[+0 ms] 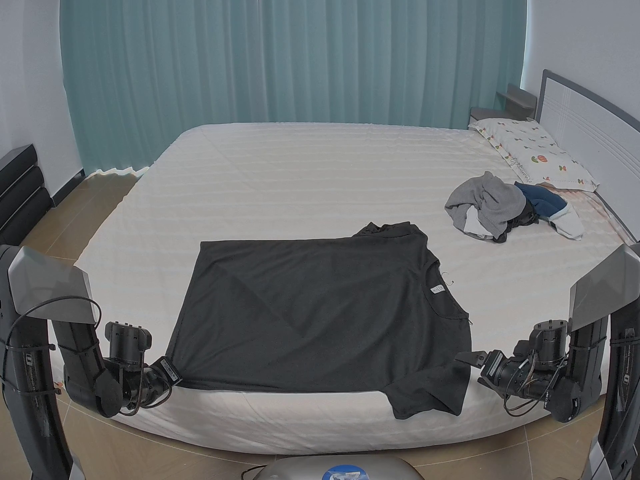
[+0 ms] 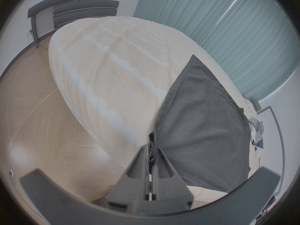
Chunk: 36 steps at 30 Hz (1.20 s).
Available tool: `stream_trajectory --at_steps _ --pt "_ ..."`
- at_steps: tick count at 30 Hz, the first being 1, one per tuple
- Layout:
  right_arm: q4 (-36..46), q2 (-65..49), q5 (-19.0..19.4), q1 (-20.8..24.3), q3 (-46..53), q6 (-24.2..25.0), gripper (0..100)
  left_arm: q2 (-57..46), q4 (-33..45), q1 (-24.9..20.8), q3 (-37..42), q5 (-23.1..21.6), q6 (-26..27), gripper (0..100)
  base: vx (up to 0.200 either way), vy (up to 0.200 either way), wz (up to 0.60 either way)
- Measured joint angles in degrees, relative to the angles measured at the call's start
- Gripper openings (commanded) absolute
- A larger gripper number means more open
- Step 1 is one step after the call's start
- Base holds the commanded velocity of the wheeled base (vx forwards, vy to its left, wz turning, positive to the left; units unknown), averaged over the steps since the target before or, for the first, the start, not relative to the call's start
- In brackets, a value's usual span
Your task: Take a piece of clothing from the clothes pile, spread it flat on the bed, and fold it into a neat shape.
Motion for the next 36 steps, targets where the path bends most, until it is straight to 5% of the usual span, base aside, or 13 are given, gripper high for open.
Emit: stream_trajectory --at_steps 21,36 --pt "0.85 1.93 -0.09 -3.30 -4.63 -3.96 100 -0.02 -0.05 0.11 0.30 -0.27 -0.13 0 0.000 0.000 0.00" --pt "18.43 1.19 -2.16 -1.43 -19.46 -4.05 100 -0.02 -0.06 0.16 0.11 -0.22 -0.16 0 0.000 0.000 0.00"
